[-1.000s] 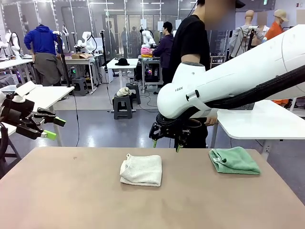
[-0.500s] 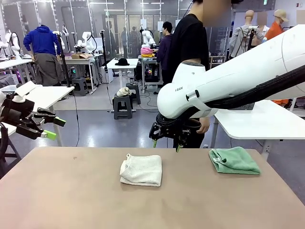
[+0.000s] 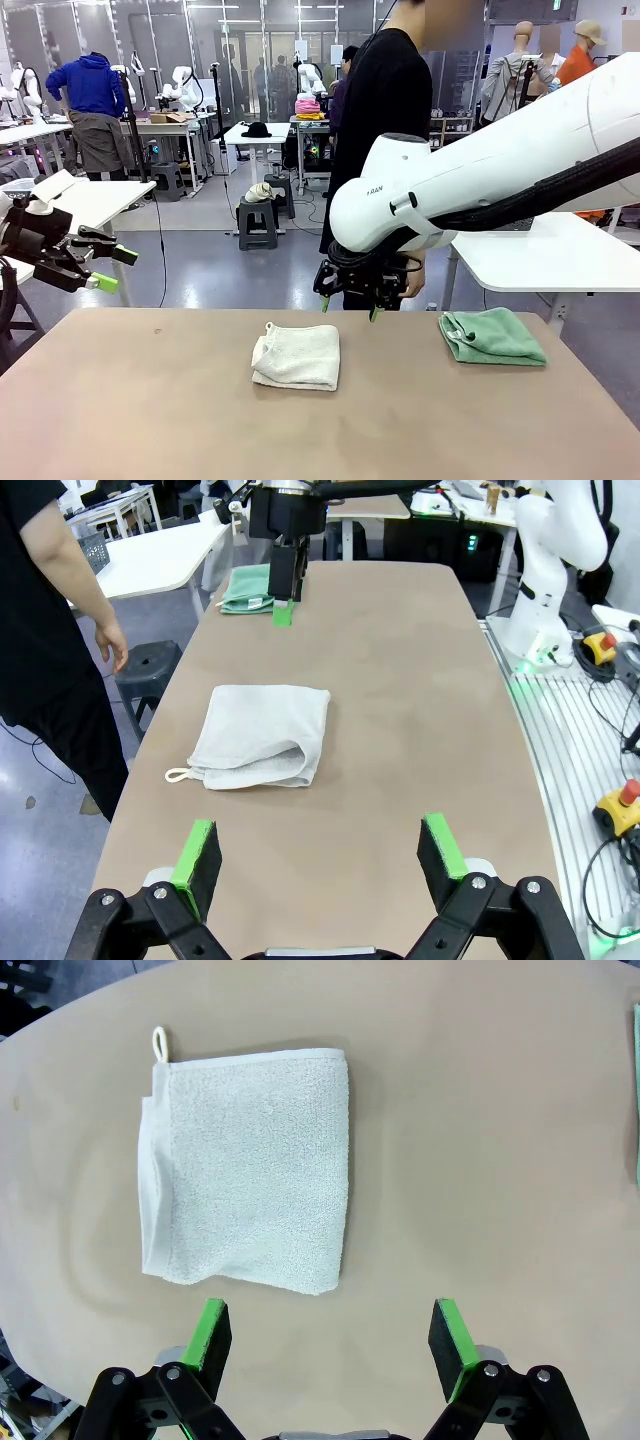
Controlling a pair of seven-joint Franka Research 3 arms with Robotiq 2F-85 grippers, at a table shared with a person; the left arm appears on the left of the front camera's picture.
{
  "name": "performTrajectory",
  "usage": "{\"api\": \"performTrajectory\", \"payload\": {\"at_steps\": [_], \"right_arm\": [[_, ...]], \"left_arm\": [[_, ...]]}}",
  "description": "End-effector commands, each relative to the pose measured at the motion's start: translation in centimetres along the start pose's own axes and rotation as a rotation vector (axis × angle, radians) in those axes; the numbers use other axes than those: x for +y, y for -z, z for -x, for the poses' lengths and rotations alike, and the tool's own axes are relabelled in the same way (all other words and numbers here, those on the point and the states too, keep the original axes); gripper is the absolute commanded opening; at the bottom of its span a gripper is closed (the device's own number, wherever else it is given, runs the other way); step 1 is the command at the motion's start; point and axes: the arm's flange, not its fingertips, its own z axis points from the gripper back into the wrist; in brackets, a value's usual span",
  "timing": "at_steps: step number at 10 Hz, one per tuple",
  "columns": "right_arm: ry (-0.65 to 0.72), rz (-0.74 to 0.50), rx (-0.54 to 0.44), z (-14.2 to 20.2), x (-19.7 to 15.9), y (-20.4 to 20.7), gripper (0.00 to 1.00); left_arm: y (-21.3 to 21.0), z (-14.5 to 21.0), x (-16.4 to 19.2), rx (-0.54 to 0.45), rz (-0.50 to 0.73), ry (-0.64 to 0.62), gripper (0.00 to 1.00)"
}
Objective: Fold the towels and place them in the basket.
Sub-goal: Stack the folded Towel with hook on the right side of the table.
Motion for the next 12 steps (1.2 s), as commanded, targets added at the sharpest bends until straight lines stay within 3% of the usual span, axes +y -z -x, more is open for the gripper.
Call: {"api": "performTrajectory", "payload": {"at_steps": [1, 8, 12], "right_arm": [[0.028, 0.009, -0.019, -0.2, -0.8, 2.3, 1.00], [0.040, -0.022, -0.062, -1.5, -1.0, 10.2, 1.00], [0.033, -0.031, -0.072, -2.2, -0.6, 12.7, 1.00]], "left_arm": [[-0.1, -0.2, 0.0, -0.006, 0.002, -0.003, 1.00], [-0.1, -0.2, 0.0, -0.006, 0.002, -0.003, 1.00], [-0.1, -0.2, 0.0, -0.006, 0.002, -0.003, 1.00]]}}
